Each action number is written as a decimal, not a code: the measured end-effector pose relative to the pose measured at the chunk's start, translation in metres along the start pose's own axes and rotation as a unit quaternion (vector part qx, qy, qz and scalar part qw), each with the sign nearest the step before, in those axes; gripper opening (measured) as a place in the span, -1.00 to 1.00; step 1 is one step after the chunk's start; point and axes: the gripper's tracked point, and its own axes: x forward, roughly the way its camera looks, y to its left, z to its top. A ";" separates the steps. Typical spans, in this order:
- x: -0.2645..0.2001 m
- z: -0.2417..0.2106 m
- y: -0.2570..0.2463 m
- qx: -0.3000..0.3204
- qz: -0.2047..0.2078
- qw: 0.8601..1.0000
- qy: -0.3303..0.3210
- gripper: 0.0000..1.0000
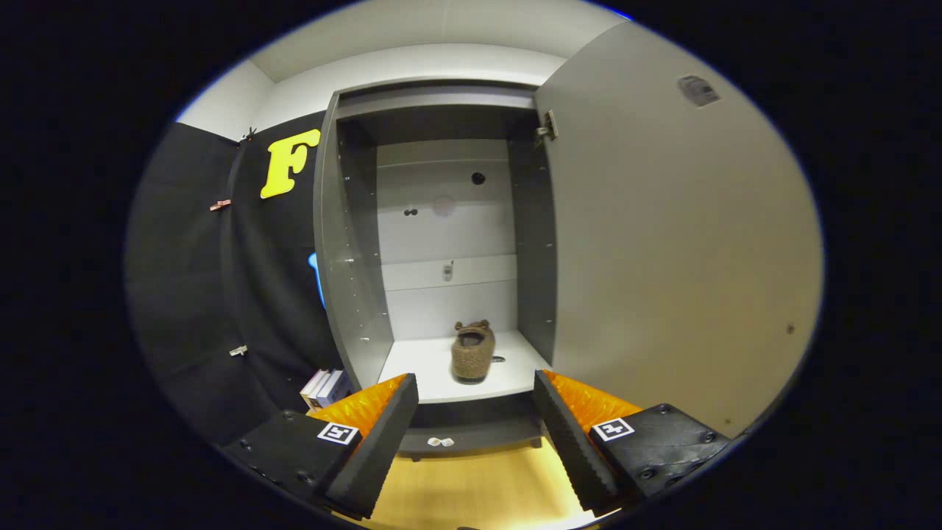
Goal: Open the shoe cabinet door, grab the shoes and put them into the shoe cabinet, then close the shoe cabinet door.
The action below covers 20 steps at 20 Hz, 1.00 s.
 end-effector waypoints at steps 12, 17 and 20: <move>-0.126 0.006 -0.149 0.026 -0.129 0.990 -0.041 0.99; -0.133 0.015 -0.210 0.007 -0.121 0.991 -0.051 0.97; -0.128 0.016 -0.234 -0.003 -0.087 0.995 -0.048 0.97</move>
